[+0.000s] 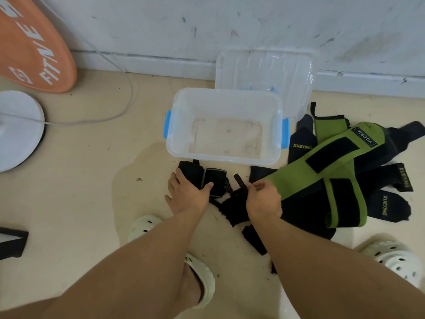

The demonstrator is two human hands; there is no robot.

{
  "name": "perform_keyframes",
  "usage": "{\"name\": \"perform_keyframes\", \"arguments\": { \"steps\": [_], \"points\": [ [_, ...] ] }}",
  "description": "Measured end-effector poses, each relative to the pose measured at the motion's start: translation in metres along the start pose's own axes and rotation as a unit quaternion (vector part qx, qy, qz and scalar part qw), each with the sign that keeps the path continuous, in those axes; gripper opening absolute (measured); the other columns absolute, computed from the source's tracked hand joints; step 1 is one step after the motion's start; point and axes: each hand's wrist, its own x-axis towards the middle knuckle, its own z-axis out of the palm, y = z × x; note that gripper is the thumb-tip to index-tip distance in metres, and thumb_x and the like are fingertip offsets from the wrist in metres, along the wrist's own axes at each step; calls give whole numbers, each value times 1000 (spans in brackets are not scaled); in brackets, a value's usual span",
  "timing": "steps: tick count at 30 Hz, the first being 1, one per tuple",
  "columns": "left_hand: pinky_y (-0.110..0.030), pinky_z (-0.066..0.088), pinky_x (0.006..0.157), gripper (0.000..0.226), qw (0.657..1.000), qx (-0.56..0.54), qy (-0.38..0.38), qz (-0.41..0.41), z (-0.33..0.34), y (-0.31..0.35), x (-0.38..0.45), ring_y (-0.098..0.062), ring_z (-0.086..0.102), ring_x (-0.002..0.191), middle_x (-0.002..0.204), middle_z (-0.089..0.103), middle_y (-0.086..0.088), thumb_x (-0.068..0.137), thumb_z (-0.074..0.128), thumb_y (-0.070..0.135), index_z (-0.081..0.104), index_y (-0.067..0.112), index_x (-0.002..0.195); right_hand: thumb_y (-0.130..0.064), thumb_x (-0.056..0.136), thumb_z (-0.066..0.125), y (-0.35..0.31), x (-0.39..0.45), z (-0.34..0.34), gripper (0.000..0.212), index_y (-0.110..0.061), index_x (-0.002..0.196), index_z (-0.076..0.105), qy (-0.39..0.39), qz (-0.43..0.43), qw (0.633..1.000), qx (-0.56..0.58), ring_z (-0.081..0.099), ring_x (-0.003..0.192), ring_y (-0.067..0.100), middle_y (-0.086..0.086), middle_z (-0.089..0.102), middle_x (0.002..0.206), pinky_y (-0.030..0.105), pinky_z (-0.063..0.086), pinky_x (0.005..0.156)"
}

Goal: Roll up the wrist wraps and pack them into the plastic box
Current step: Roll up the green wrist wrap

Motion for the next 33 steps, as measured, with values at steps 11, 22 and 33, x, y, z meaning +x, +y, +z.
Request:
{"name": "perform_keyframes", "arguments": {
  "steps": [11,22,33],
  "points": [
    [-55,7,127,108,1000,21,-13,-15,4,17,-14,-23,-4,160,174,-2,-4,91,71,49,-1,17,165,-28,89,81,26,16,-10,63,-6,134,43,64,222,952,201,63,111,38,20,59,131,50,55,93],
    [-52,7,128,98,998,17,-51,-16,-6,20,-22,-26,-3,160,174,-2,-6,94,68,36,3,16,165,-24,97,66,32,30,-18,25,-2,108,62,-24,256,942,216,63,92,26,8,62,94,41,58,89],
    [-34,49,101,57,968,-7,-238,84,-45,54,-60,-30,56,126,139,57,-11,94,74,23,52,6,143,-8,100,50,-6,-15,-114,21,-21,116,48,31,29,982,184,56,73,18,-2,51,86,33,51,61]
  ]
}}
